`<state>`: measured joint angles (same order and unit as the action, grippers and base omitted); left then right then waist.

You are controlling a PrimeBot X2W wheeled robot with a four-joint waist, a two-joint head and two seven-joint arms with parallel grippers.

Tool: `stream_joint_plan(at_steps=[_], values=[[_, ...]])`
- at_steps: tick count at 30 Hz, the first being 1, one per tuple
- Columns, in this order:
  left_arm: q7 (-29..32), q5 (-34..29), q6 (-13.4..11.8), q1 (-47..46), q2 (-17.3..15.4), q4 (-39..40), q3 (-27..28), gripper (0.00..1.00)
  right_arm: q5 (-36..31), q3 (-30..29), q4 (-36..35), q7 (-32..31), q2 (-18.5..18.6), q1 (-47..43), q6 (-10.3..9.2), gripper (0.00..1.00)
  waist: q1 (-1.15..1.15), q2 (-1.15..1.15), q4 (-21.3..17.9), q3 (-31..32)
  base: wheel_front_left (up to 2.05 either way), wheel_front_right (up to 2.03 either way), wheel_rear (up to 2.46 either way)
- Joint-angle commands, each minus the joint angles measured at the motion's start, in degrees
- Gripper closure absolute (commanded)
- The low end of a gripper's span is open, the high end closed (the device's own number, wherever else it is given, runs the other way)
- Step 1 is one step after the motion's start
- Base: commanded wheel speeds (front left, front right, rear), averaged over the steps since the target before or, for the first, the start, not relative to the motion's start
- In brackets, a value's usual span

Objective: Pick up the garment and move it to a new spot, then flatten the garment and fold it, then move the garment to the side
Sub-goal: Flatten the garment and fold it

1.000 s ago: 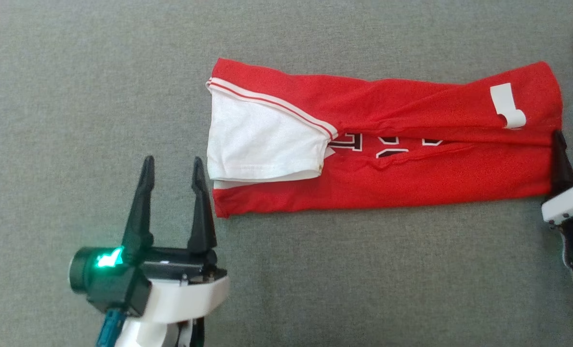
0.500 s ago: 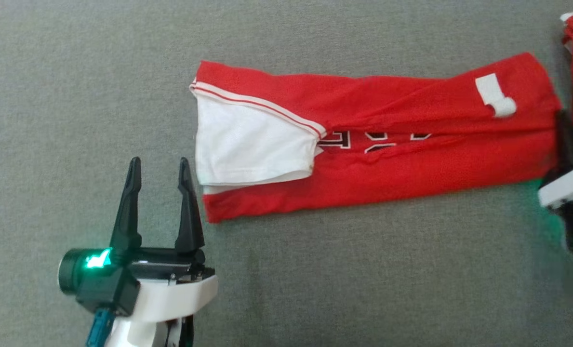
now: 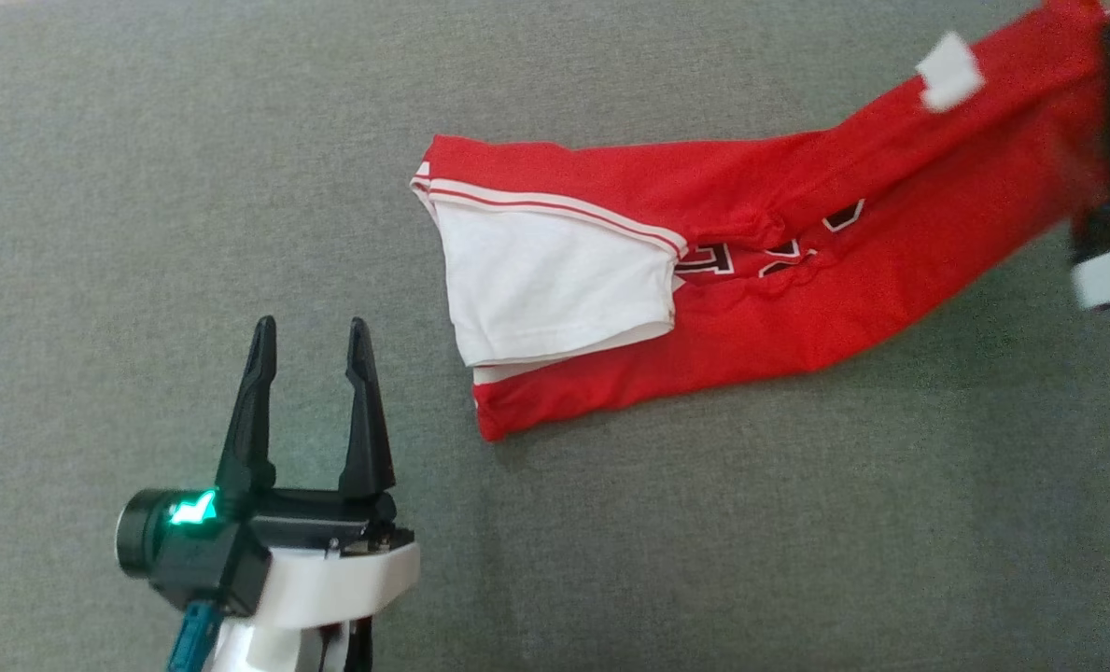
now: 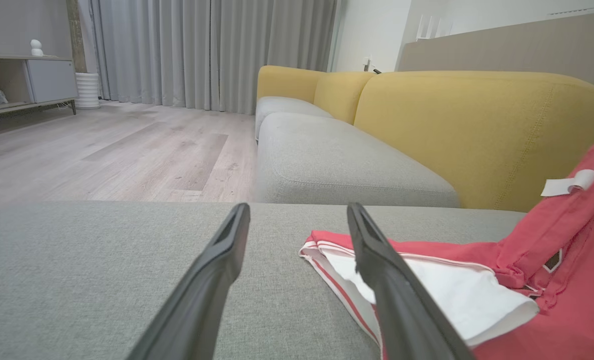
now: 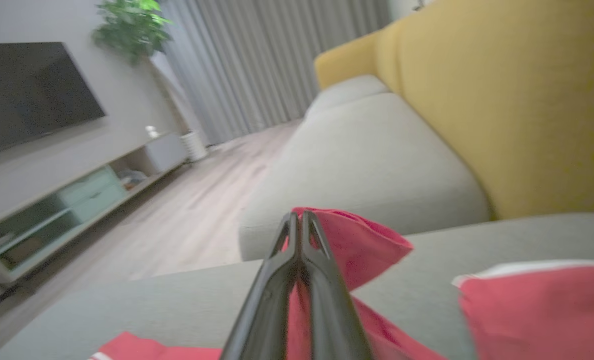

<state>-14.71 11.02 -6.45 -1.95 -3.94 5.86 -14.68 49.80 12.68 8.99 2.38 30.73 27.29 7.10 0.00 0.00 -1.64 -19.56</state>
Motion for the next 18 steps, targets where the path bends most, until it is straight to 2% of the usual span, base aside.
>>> stream_joint_plan(at_steps=[1,5,8,15,16,17,18], values=[[-0.29,-0.57,0.42,-0.32,0.42,1.40,2.19,0.00,-1.38,1.44,-5.44,-1.73,-0.83,-1.24,0.39,1.00,0.00,0.00,0.26,0.04,0.00,0.00,0.00],[-0.29,-0.70,1.11,-0.65,0.68,0.78,2.28,0.00,-4.80,6.30,-13.02,-7.19,-6.27,-0.46,0.39,1.00,0.00,0.00,1.30,0.05,0.00,0.00,0.00],[-0.29,-0.63,1.58,-1.13,0.83,0.26,2.13,0.00,-6.18,11.66,-15.54,-11.08,-10.91,1.00,0.39,1.00,0.00,0.00,2.42,-0.11,0.00,0.00,0.00],[-0.29,0.17,1.47,-1.93,1.02,-0.20,1.08,0.00,-7.82,23.55,-12.04,-16.53,-19.88,3.71,0.39,1.00,0.00,0.00,5.96,-0.92,0.00,0.00,0.00],[-0.29,0.51,1.26,-1.98,1.03,-0.16,0.90,0.00,-7.88,24.72,-11.43,-16.71,-20.74,3.80,0.39,0.79,0.00,0.00,6.32,-1.05,0.00,0.00,0.00],[-0.29,0.83,1.04,-2.03,1.03,-0.17,0.71,0.00,-7.96,25.34,-10.97,-16.58,-21.42,3.82,0.39,0.00,0.00,0.00,6.67,-1.12,0.00,0.00,0.00],[-0.29,1.13,0.80,-2.06,1.04,-0.19,0.56,0.00,-7.98,25.45,-10.74,-16.11,-21.95,3.83,0.39,0.00,0.00,0.00,6.89,-1.10,0.00,0.00,0.00]])
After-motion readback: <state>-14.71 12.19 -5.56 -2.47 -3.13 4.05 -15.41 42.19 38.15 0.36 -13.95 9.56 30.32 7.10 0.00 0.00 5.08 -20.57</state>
